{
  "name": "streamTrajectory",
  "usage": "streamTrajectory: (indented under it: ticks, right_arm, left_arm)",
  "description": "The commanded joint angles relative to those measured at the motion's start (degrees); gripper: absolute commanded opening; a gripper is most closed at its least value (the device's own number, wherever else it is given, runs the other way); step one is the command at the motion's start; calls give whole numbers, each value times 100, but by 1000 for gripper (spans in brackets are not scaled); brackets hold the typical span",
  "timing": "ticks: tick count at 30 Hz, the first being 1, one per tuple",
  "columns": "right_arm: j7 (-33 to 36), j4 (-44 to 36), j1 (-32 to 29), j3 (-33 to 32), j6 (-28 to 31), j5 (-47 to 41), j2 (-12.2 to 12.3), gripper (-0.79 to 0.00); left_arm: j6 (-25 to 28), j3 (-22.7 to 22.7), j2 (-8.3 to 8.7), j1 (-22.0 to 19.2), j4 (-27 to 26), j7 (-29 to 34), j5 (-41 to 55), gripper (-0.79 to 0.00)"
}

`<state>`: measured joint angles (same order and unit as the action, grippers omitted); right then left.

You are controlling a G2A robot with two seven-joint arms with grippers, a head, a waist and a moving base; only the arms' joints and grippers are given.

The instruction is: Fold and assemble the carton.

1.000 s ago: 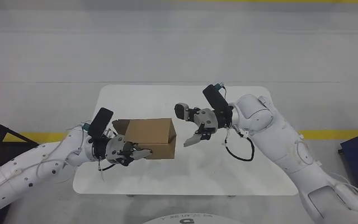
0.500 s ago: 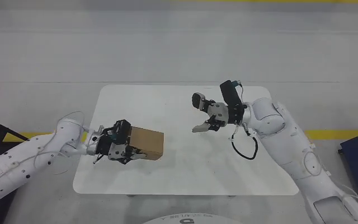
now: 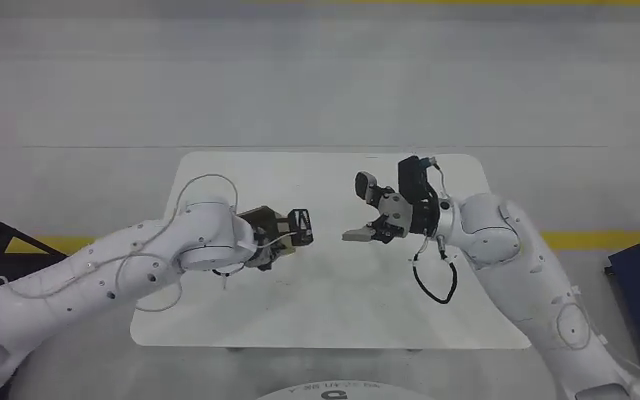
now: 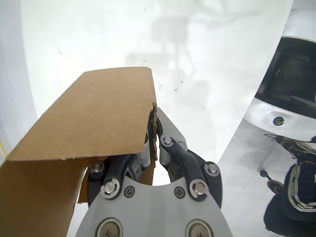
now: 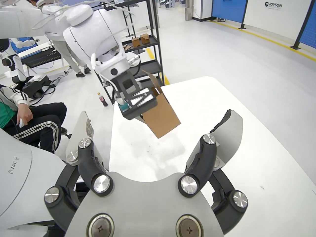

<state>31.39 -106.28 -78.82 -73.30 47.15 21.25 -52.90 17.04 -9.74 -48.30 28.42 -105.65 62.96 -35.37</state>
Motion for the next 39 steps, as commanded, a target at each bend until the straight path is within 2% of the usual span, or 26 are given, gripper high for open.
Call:
streamTrajectory:
  ticks: [1, 4, 5, 6, 7, 8, 13, 16, 18, 20, 22, 24, 27, 30, 33, 36, 39]
  right_arm:
    - [-57, -100, -166, -145, 21, 53, 23, 0]
    - [-136, -245, -400, -336, 57, 121, 54, 0]
    - [-177, -277, -466, -398, 62, 140, 62, 0]
    - [-198, -306, -529, -448, 80, 156, 69, 0]
    - [-218, -330, -583, -494, 89, 165, 76, 0]
    - [-238, -355, -630, -531, 97, 171, 82, 0]
    - [-273, -462, -777, -620, 73, 234, 98, 0]
    - [-290, -545, -828, -628, 30, 285, 101, 0]
    - [-291, -587, -851, -630, -3, 323, 103, 0]
    - [-286, -631, -871, -624, -39, 363, 104, 0]
    - [-258, -671, -884, -608, -95, 403, 105, 0]
    - [-194, -737, -892, -619, -160, 386, 111, 0]
    - [-31, -721, -927, -634, -224, 327, 129, 0]
    - [8, -661, -777, -498, -330, 297, 113, 0]
    - [115, -595, -633, -353, -434, 283, 100, 0]
    - [299, -531, -470, -179, -724, 315, 82, 0]
    - [747, -408, -207, 134, -1411, 474, 47, -18]
  left_arm:
    - [-91, 0, -416, 50, 439, 193, 125, -785]
    - [-131, 0, -981, 135, 1128, 369, -8, -785]
    - [-121, 0, -1148, 152, 1295, 473, -227, -570]
    - [-123, 0, -1302, 179, 1434, 511, -327, -434]
    - [-104, 0, -1437, 199, 1558, 490, -274, -151]
    - [-60, 0, -1554, 190, 1681, 496, -192, 0]
    - [13, 0, -1956, 197, 2105, 608, -181, 0]
    - [66, -52, -2064, 192, 2231, 577, -63, 0]
    - [52, -154, -2073, 183, 2234, 492, -37, 0]
    - [3, -355, -2015, 185, 2167, 287, -14, 0]
    - [-13, -633, -1882, 243, 2003, 90, 71, 0]
    - [88, -995, -1667, 380, 1852, -74, 187, 0]
    - [454, -1721, -1241, 724, 1362, -225, 431, 0]
    - [777, -2543, -782, 1362, 620, -168, 697, 0]
    - [1123, -3516, -361, 2145, 107, -303, 867, 0]
    - [1458, -4546, -14, 2987, -51, -582, 862, 0]
    - [1838, -5360, 208, 3754, 56, -1022, 830, 0]
